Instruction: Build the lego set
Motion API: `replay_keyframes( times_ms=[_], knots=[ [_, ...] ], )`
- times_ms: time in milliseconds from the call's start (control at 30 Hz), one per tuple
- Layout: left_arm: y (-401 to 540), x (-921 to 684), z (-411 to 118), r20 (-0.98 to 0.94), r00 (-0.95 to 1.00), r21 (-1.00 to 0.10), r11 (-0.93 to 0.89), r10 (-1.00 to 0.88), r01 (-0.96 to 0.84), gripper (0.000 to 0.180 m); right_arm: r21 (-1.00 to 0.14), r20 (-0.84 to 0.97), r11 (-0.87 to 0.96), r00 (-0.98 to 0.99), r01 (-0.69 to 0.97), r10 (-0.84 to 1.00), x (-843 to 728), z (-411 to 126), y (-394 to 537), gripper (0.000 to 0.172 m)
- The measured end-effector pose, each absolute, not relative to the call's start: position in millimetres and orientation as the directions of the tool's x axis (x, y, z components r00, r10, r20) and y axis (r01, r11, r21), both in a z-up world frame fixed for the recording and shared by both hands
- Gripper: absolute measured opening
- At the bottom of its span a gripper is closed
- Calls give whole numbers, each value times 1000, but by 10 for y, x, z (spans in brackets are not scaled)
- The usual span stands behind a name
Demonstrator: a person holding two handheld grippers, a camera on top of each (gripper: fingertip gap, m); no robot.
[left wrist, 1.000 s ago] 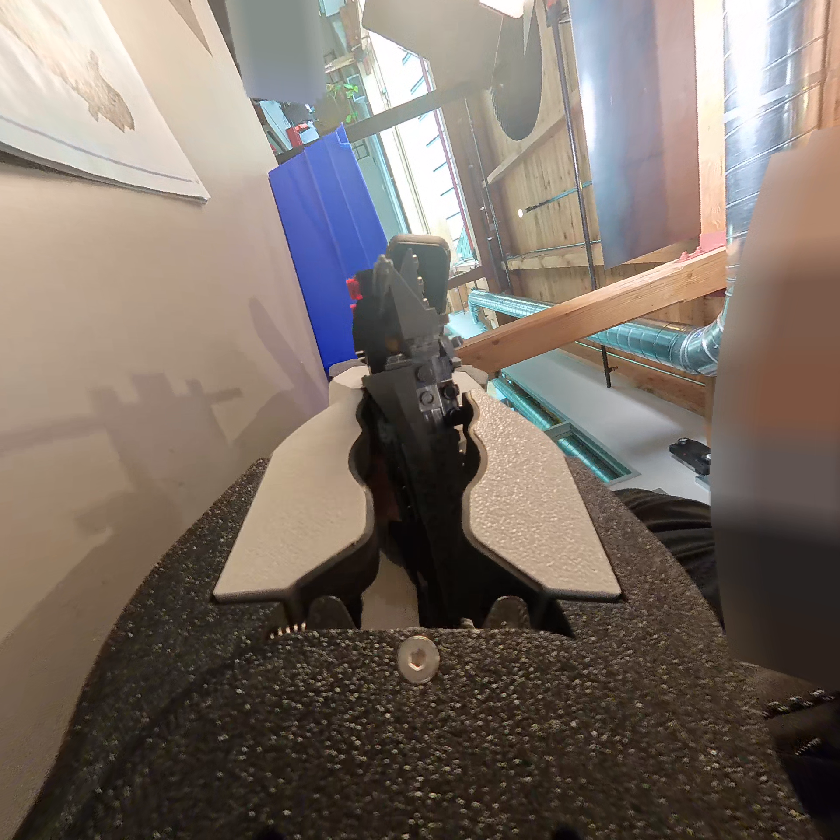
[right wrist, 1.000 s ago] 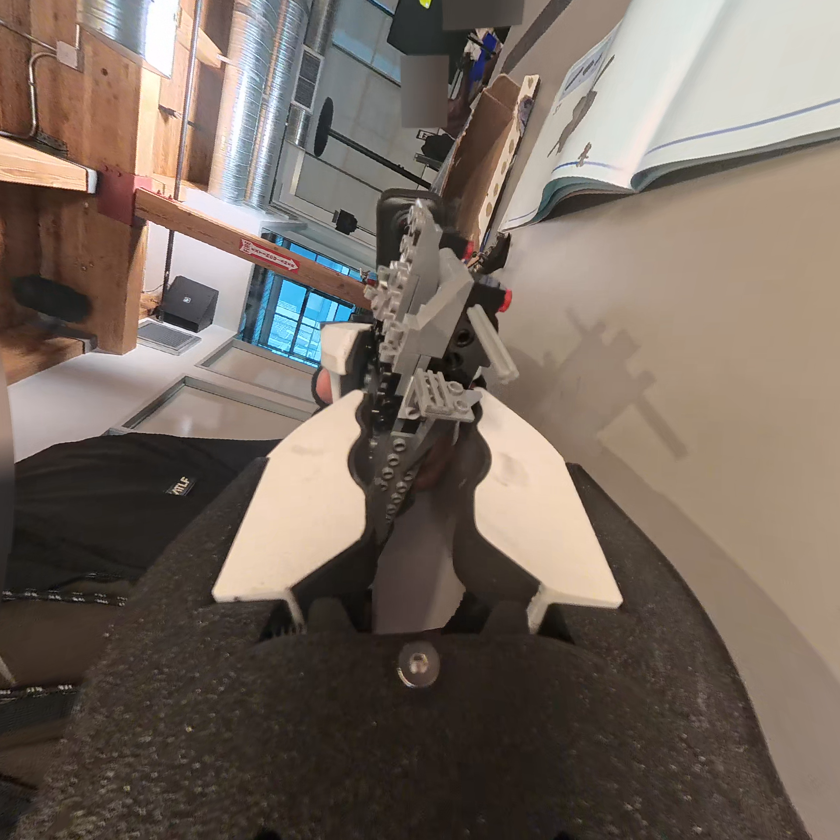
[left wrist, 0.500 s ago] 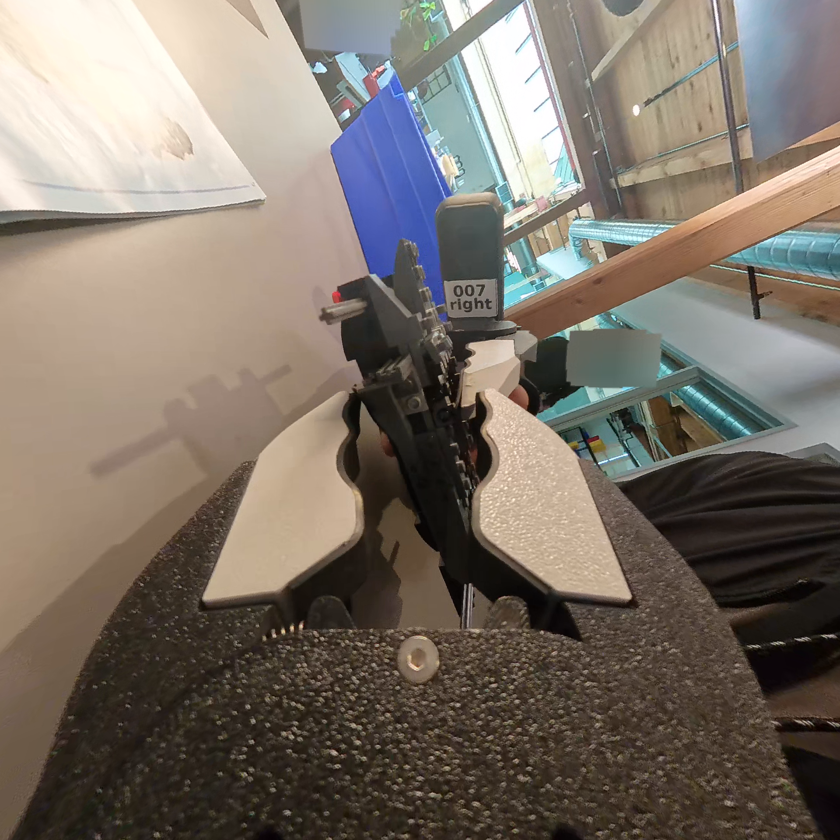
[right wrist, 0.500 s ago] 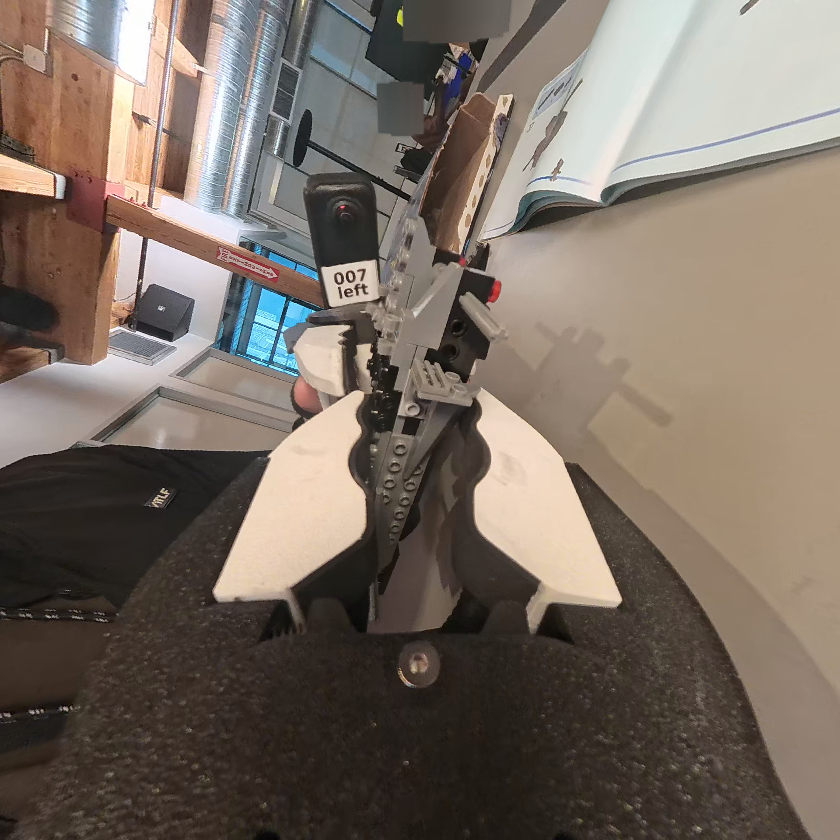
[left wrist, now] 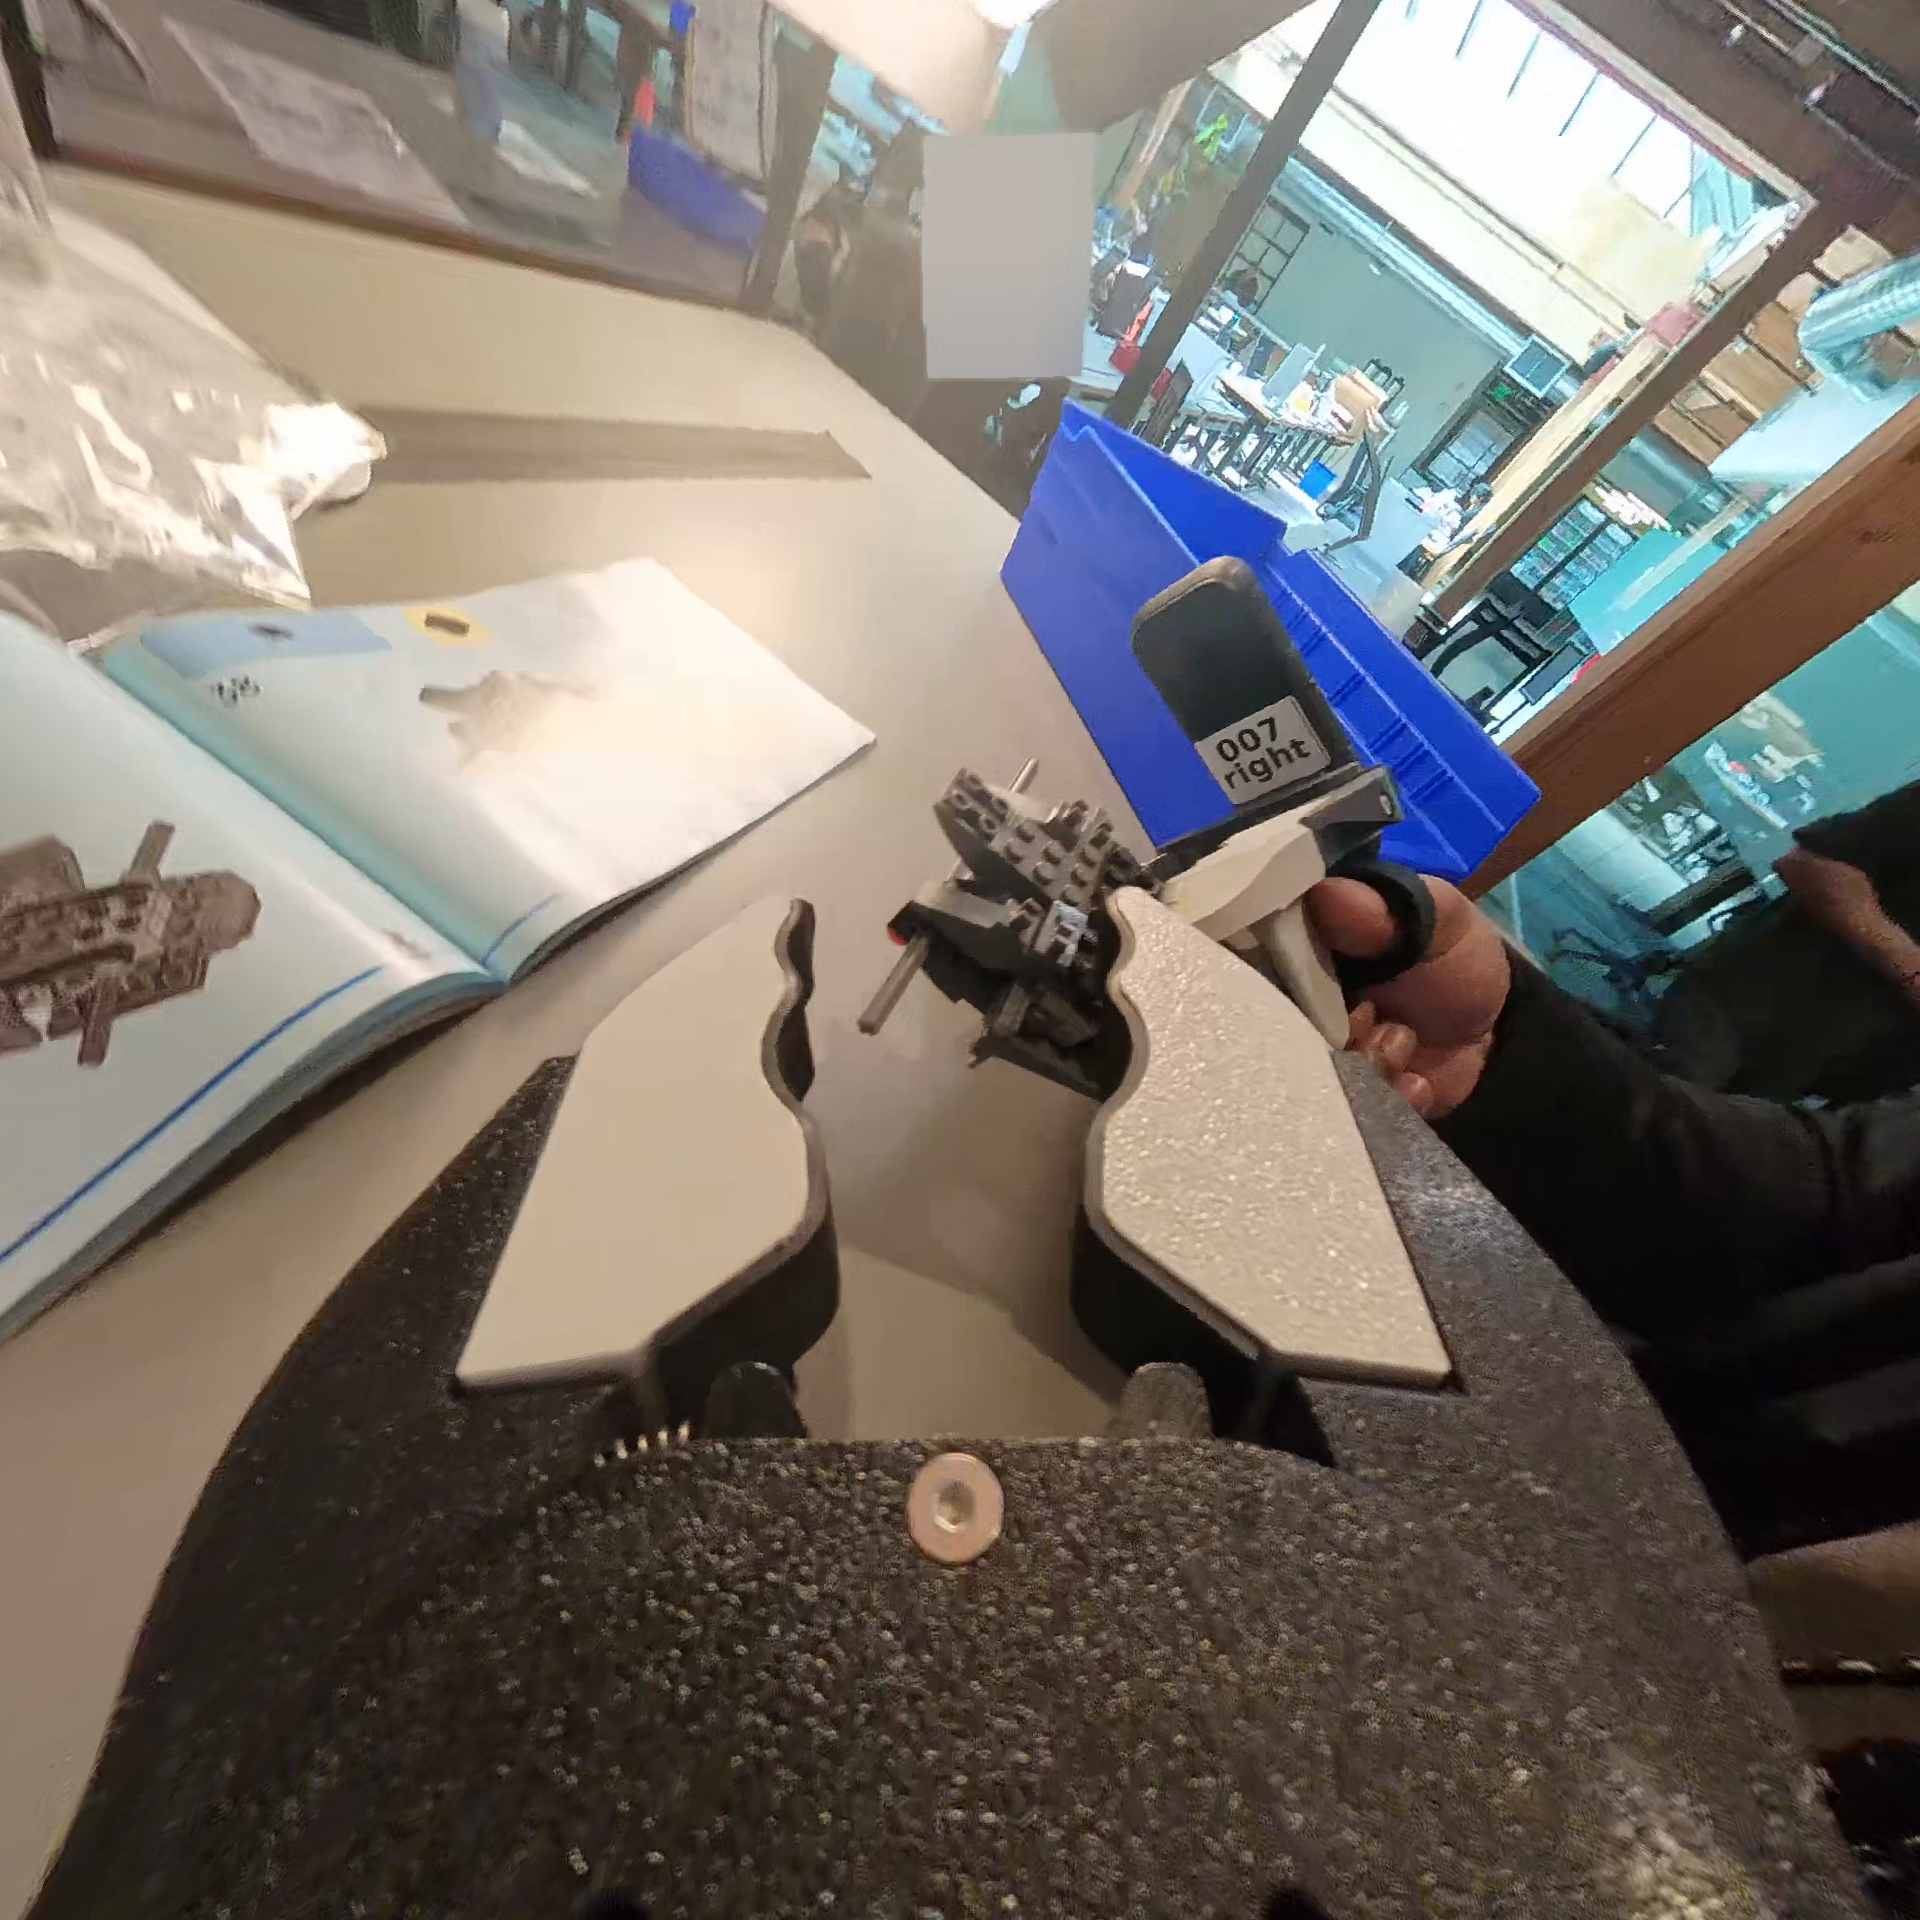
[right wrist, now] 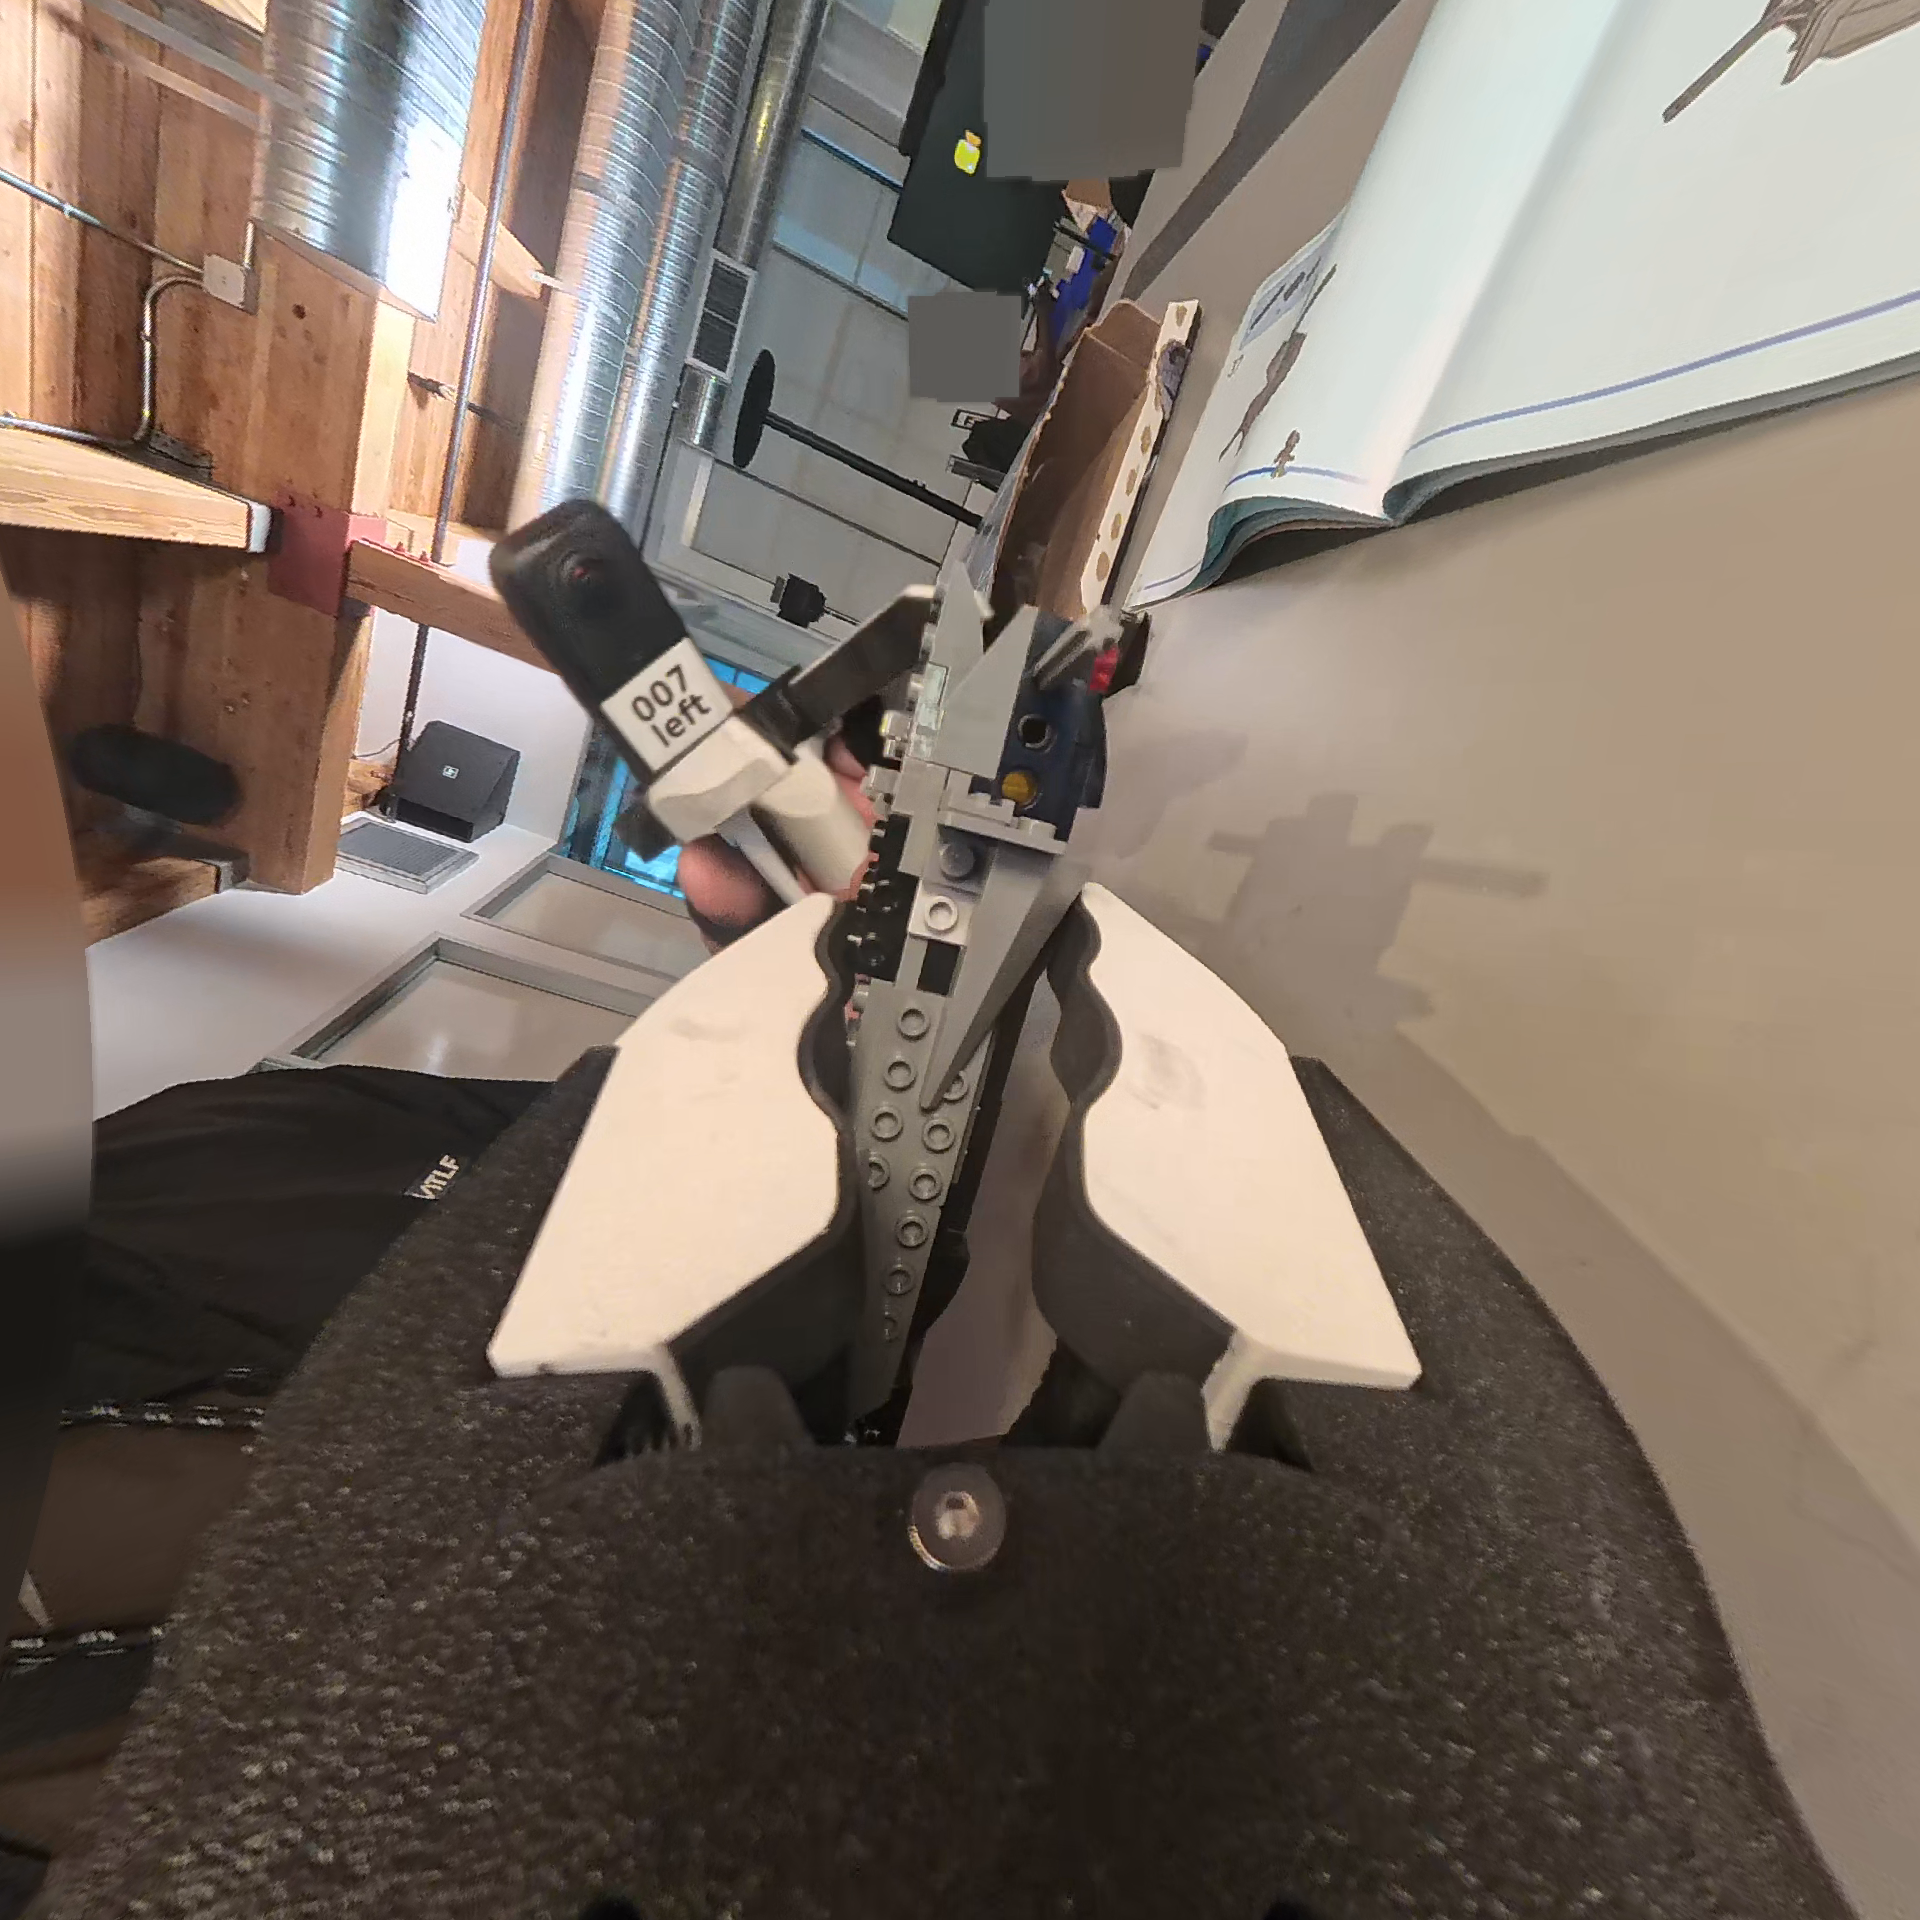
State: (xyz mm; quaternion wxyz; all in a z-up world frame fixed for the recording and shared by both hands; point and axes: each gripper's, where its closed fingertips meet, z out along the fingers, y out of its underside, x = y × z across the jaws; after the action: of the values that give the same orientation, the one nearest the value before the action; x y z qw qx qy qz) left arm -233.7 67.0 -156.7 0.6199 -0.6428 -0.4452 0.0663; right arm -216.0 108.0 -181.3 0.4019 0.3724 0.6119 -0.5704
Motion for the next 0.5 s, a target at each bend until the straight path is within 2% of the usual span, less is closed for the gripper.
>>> replay_keyframes(
  times_ms=[67, 200, 300, 500],
  knots=[
    [733, -2268, -1464, 360, 661, -912, 98, 658, 399, 33, -394, -919, 70, -395, 916, -7, -2159, -1810, 1078, 36],
    [843, -2185, -1481, 213, 718, -945, -48, 663, 325, 18, -388, -922, 74, -387, 919, -22, -2139, -1795, 1066, 36],
    [878, -2161, -1536, 183, 736, -944, -94, 651, 318, 10, -384, -923, 79, -383, 920, -29, -2121, -1792, 1053, 36],
    [866, -2158, -1541, 182, 740, -944, -95, 647, 316, 11, -385, -923, 85, -383, 919, -32, -2109, -1790, 1045, 36]
  ],
)
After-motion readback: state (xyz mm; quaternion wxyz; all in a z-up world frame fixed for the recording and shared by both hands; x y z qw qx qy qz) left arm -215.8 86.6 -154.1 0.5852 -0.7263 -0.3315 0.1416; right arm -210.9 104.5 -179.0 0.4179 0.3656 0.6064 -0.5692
